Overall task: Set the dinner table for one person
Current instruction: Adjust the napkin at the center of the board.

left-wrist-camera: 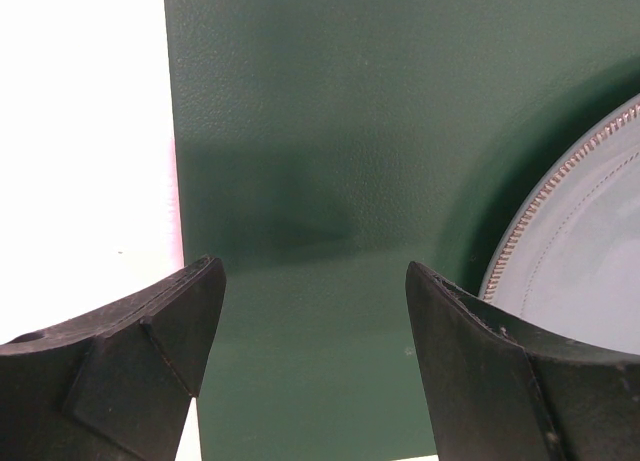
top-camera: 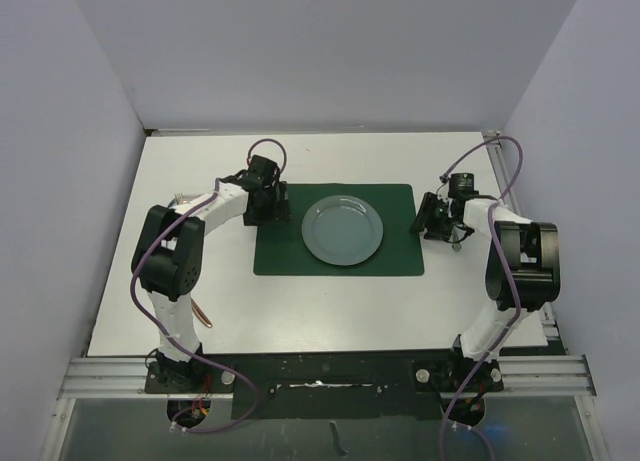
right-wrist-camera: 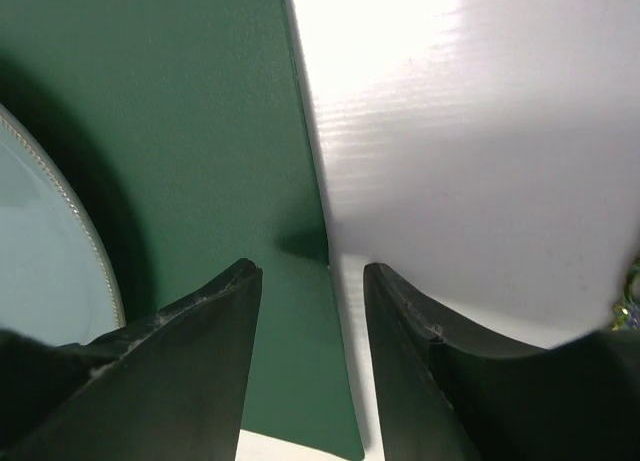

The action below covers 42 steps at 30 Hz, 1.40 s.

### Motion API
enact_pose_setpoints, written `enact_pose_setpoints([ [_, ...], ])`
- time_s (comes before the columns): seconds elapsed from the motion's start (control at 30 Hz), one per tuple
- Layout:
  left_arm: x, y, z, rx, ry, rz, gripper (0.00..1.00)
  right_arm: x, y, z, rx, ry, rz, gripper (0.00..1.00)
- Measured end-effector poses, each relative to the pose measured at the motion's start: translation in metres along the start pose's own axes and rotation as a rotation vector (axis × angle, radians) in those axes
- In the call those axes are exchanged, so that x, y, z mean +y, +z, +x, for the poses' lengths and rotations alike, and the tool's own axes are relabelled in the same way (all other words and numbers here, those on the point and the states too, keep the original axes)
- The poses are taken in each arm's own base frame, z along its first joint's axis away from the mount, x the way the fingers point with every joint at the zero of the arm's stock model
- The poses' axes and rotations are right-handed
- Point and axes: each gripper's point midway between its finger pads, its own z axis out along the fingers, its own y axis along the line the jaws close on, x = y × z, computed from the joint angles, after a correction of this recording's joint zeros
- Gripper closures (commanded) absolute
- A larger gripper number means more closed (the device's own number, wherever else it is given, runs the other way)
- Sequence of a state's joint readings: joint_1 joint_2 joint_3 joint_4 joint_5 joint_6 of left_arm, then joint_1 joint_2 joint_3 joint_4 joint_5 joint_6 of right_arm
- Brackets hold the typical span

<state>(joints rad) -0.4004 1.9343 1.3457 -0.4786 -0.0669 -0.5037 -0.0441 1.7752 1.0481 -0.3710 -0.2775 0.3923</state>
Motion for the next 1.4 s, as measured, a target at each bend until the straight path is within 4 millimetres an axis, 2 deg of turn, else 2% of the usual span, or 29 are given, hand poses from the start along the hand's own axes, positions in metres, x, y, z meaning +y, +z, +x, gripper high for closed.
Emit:
enact_pose_setpoints([
  [0.13,-0.001,0.0,0.0,0.001,0.0,0.005,0.27,-0.002,-0.008,0.004,0.006,-0.001,0.02,0.53],
  [0.27,-0.011,-0.001,0.002,0.017,-0.003,0.058,0.27,0.006,-0.024,0.0,-0.015,-0.014,0.019,0.53],
  [0.37,-0.026,-0.005,0.002,0.031,-0.012,0.142,0.27,0.018,-0.037,-0.012,-0.057,-0.038,0.003,0.54],
  [0.47,-0.05,-0.014,0.003,0.038,-0.03,0.288,0.27,0.033,-0.048,-0.02,-0.099,-0.068,-0.028,0.56],
  [0.57,-0.072,-0.026,0.007,0.052,-0.056,0.444,0.27,0.043,-0.05,-0.022,-0.11,-0.083,-0.068,0.57],
  [0.7,-0.085,-0.033,0.022,0.099,-0.137,0.632,0.27,0.049,-0.04,-0.013,-0.098,-0.092,-0.132,0.58],
  [0.83,-0.075,-0.034,0.035,0.154,-0.253,0.738,0.27,0.047,-0.018,0.009,-0.04,-0.07,-0.181,0.59],
  [0.97,-0.071,-0.04,0.032,0.156,-0.321,0.814,0.27,0.045,0.003,0.025,0.018,-0.039,-0.217,0.6],
  [1.2,-0.079,-0.051,0.023,0.133,-0.32,0.892,0.27,0.056,0.012,0.018,0.003,-0.032,-0.286,0.6],
  [1.4,-0.077,-0.047,0.024,0.137,-0.313,0.883,0.27,0.061,0.016,0.014,-0.001,-0.03,-0.317,0.61],
])
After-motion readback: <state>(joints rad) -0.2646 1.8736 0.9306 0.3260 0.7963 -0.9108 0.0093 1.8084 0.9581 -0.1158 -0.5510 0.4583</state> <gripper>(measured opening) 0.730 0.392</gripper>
